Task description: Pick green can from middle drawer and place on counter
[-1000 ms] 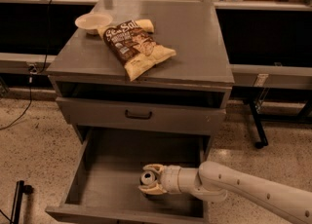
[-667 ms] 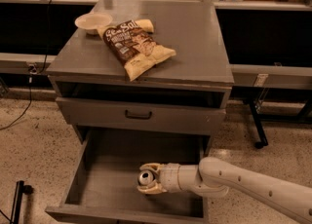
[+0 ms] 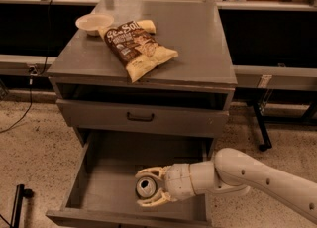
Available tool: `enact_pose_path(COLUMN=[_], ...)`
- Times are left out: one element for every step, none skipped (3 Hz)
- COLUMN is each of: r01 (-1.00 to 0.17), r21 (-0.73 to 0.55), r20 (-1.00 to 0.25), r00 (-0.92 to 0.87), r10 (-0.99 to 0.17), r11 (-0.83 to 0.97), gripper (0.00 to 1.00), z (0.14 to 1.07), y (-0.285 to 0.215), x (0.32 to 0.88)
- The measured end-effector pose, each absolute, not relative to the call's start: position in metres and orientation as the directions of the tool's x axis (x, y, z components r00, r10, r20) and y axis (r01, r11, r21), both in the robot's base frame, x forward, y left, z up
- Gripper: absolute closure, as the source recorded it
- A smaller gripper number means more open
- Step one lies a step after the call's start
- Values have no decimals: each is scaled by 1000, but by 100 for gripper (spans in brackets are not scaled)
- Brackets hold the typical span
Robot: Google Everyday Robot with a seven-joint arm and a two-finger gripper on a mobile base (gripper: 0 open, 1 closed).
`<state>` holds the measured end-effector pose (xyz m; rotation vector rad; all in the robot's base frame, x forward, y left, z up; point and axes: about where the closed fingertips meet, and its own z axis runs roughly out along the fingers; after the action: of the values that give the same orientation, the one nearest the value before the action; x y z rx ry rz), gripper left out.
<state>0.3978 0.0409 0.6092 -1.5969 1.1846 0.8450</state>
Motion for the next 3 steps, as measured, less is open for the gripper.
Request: enact_pose_path(r01=[-929,-929,-943], r21=[-325,-321,-300], r20=[-902,-905,-916], r00=[361,358,328], r10=[-235,-227,-233], r11=[-180,-184,-148], gripper=[100,100,100], z=[673,682,711], y=[46,44,26], x=[350,348,349])
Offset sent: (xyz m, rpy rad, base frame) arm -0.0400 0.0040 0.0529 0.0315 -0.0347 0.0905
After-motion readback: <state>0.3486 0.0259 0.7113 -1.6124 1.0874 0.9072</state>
